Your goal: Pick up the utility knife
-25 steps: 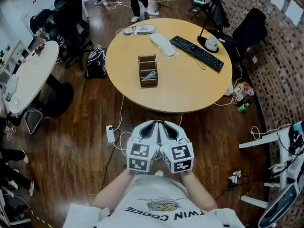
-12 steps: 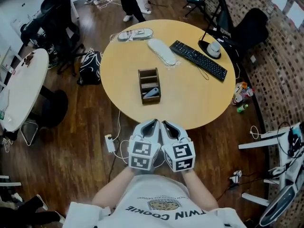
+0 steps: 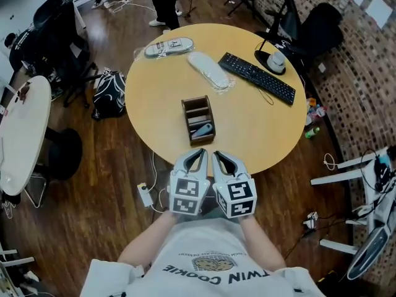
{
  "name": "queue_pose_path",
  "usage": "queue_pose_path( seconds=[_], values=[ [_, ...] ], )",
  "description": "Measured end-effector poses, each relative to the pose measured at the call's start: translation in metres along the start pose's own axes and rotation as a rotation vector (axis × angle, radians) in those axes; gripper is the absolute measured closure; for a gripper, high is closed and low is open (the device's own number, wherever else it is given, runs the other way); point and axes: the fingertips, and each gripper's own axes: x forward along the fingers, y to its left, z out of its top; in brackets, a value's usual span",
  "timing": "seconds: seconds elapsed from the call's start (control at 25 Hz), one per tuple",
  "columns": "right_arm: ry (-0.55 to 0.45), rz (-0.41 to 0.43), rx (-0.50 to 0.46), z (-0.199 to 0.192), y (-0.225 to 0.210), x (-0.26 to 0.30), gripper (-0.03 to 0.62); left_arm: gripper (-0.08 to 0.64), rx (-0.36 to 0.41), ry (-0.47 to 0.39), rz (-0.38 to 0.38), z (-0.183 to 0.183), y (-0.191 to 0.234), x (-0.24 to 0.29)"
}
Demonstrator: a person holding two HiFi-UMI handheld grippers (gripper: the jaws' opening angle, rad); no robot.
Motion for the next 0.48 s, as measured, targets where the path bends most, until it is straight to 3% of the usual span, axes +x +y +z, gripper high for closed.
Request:
queue_pose_path(
  seconds=[0.28,0.48],
  values=[
    [0.013,-0.043,-0.008,0.003,-0.014,0.017,0.577,0.509,0.065,0.029,-0.008,-0.006,0.014,0.031],
    [0.019,-0.053,-0.003,0.002,-0.031,0.03,0.577,0.474,0.179,0.076,0.016,-0.013,0.02,0.062]
  ],
)
